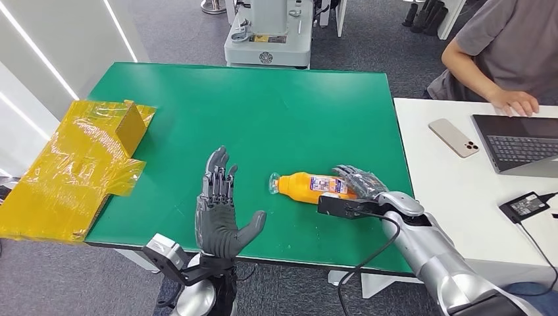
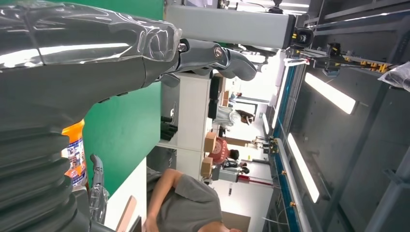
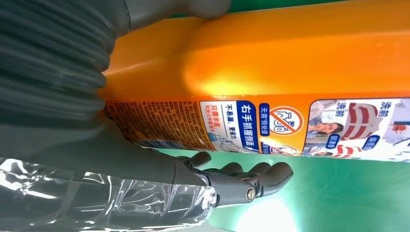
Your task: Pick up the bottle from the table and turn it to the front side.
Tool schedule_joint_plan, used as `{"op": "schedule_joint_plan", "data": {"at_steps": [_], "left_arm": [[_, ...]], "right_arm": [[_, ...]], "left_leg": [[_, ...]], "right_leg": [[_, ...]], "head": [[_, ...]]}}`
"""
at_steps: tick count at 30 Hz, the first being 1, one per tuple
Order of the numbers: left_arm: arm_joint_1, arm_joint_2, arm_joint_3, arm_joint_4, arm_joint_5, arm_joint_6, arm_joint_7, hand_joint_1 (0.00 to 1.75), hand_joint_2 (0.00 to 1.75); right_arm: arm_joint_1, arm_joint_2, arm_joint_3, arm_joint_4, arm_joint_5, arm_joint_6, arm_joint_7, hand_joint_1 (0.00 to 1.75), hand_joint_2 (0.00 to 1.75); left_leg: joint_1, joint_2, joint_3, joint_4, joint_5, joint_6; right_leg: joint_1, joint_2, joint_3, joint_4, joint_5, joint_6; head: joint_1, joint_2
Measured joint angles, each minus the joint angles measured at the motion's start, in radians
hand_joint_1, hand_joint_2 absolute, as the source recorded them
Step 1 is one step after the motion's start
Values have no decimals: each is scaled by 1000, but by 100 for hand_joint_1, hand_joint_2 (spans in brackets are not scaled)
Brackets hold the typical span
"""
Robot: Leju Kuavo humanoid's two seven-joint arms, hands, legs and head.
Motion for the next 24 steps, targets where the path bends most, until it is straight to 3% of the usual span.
{"op": "schedule_joint_plan", "data": {"at_steps": [7,17,24], "left_arm": [[0,0,0,0,0,0,0,0,175],[-1,0,0,-2,-2,0,1,0,175],[0,0,3,-15,-10,0,4,0,175]], "right_arm": [[0,-2,-1,-2,1,-8,-1,168,175],[1,-2,-6,-4,1,-18,-3,175,175],[31,21,-42,-36,-29,-143,-21,175,175]], "left_leg": [[0,0,0,0,0,0],[0,0,0,0,0,0],[0,0,-2,0,0,0]], "right_leg": [[0,0,0,0,0,0],[0,0,0,0,0,0],[0,0,-1,1,0,0]], "head": [[0,0],[0,0],[0,0]]}}
